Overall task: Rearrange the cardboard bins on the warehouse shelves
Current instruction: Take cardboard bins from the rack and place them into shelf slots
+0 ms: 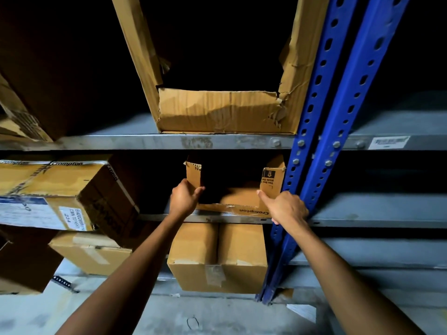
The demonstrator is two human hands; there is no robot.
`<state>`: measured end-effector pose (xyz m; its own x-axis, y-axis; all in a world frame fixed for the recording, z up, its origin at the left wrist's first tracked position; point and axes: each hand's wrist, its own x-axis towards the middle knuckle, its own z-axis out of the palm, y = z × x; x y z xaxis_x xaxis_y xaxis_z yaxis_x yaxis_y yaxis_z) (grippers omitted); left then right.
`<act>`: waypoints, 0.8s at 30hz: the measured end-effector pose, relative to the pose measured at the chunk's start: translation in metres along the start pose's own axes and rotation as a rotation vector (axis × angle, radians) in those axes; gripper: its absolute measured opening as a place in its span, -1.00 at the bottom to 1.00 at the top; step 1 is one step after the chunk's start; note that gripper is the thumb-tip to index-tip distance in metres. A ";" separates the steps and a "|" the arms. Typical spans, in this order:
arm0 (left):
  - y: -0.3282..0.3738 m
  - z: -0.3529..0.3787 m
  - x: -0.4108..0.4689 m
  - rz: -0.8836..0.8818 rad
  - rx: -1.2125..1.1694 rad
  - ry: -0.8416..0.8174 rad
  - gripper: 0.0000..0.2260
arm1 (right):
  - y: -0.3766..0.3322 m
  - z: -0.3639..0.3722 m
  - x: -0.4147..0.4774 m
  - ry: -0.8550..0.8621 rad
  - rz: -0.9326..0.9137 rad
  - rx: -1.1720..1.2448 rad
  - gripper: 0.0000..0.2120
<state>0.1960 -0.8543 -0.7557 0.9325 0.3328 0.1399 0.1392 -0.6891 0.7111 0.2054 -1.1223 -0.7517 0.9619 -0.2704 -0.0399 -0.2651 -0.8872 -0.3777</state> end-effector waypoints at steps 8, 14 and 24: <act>-0.006 0.003 0.002 -0.006 0.005 0.019 -0.66 | 0.004 0.006 0.005 -0.004 0.001 -0.008 -0.01; -0.012 0.005 -0.003 0.032 0.013 0.043 -0.73 | 0.008 0.018 0.005 0.046 0.043 0.071 0.06; -0.019 -0.019 -0.017 0.174 -0.058 -0.074 -0.57 | -0.017 0.030 -0.050 0.047 -0.065 0.229 -0.34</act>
<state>0.1708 -0.8351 -0.7588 0.9631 0.1620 0.2151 -0.0439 -0.6934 0.7192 0.1641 -1.0825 -0.7706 0.9708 -0.2376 0.0319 -0.1760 -0.7967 -0.5782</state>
